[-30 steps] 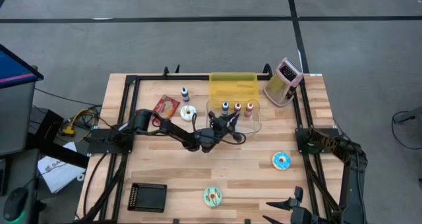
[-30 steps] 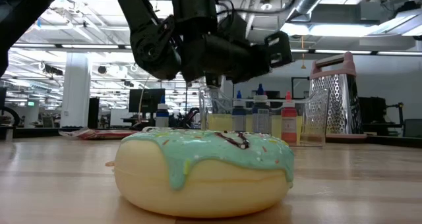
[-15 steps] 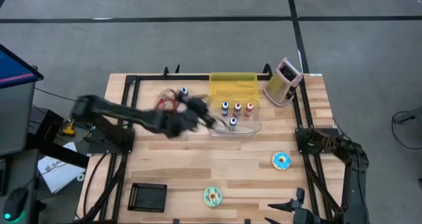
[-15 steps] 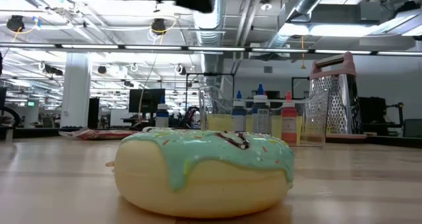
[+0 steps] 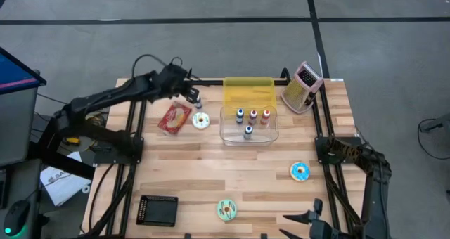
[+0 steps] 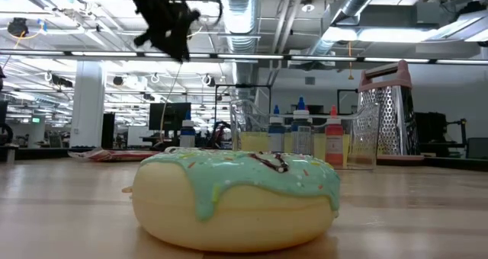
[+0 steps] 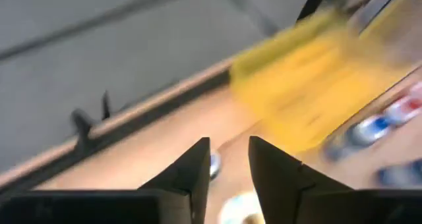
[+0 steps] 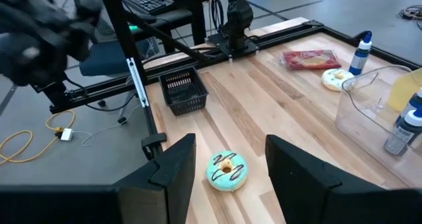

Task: Pick & Place Food Item
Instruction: Put the blue food coloring bottle into the transparent bin

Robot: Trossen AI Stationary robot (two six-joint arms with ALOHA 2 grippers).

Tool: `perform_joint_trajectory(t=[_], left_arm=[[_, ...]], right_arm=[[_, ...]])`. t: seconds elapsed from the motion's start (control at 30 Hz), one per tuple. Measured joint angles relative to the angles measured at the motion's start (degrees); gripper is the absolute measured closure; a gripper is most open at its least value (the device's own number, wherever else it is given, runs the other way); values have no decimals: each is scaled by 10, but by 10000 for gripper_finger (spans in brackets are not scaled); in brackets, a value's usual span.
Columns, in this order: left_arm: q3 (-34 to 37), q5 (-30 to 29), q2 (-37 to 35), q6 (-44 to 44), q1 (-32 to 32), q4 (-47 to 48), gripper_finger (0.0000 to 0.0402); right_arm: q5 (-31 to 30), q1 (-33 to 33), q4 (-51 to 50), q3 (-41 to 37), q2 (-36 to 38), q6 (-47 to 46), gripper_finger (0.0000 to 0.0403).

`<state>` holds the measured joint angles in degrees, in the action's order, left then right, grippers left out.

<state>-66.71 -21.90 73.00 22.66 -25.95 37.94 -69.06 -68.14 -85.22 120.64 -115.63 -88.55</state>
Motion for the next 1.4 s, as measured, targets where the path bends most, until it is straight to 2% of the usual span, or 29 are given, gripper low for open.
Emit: perform_joint_trajectory(t=[0.17, 0.4, 0.67, 0.87, 1.13, 1.4], left_arm=[[-43, 27, 72, -58, -60, 66, 247], [-152, 109, 180, -177, -69, 165, 183], [-276, 123, 279, -200, -80, 295, 166], [-283, 148, 315, -238, -79, 308, 164], [-282, 149, 346, -297, -76, 304, 166], [-281, 156, 348, -338, -69, 302, 163]], right_arm=[[0, 6, 0, 0, 0, 0, 228], [2, 13, -5, 0, 0, 0, 228], [16, 16, -32, 0, 0, -39, 228], [17, 16, -29, 0, 0, -45, 228], [17, 16, -28, 0, 0, -45, 228], [17, 16, -26, 0, 0, -45, 228]])
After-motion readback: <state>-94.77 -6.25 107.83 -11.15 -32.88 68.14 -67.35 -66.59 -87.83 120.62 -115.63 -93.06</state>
